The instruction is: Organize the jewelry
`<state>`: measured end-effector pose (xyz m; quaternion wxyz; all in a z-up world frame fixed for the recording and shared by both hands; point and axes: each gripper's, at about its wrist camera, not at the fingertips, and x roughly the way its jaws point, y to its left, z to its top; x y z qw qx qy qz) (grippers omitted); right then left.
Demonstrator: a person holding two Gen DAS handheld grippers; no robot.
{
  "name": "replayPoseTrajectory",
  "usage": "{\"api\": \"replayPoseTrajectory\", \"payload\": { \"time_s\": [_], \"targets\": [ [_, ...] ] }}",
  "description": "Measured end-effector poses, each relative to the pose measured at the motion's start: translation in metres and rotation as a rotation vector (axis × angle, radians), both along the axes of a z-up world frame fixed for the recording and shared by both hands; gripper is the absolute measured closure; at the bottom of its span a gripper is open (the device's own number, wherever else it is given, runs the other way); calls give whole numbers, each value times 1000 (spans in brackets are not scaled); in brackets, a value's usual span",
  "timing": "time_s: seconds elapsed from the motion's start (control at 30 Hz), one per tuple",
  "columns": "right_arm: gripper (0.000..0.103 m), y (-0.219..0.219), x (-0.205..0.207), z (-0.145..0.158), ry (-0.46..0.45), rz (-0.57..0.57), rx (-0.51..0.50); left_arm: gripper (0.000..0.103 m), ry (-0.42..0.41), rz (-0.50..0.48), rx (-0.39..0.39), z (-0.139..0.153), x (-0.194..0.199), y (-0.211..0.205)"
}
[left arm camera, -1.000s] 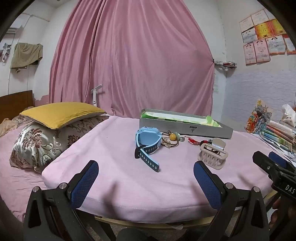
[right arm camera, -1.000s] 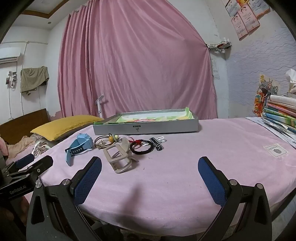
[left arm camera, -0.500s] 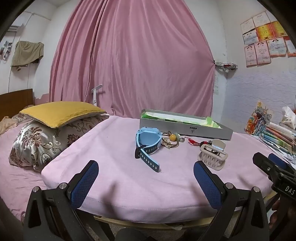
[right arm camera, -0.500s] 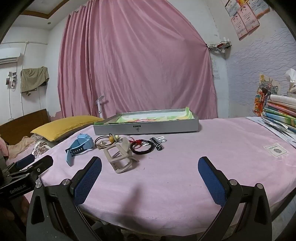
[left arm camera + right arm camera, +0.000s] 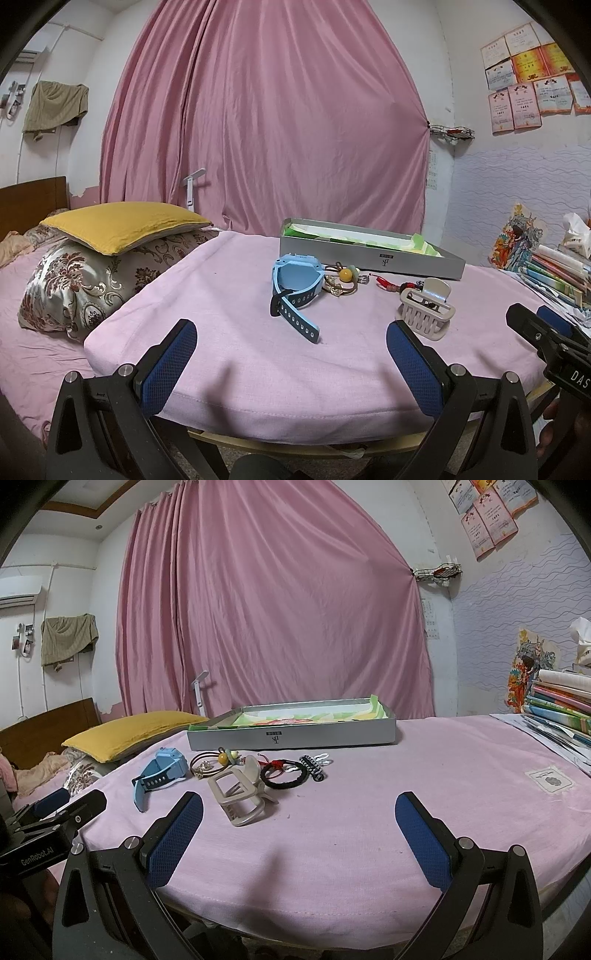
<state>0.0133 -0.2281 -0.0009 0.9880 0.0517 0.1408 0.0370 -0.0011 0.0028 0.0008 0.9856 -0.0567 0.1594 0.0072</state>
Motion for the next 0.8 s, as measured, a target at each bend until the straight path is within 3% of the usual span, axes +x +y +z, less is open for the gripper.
{"api": "replayPoseTrajectory", "payload": {
  "time_s": [0.8],
  "targets": [
    [1, 2, 0, 0, -2, -2, 0, 0, 0, -4, 0, 0, -1, -1]
  ]
}}
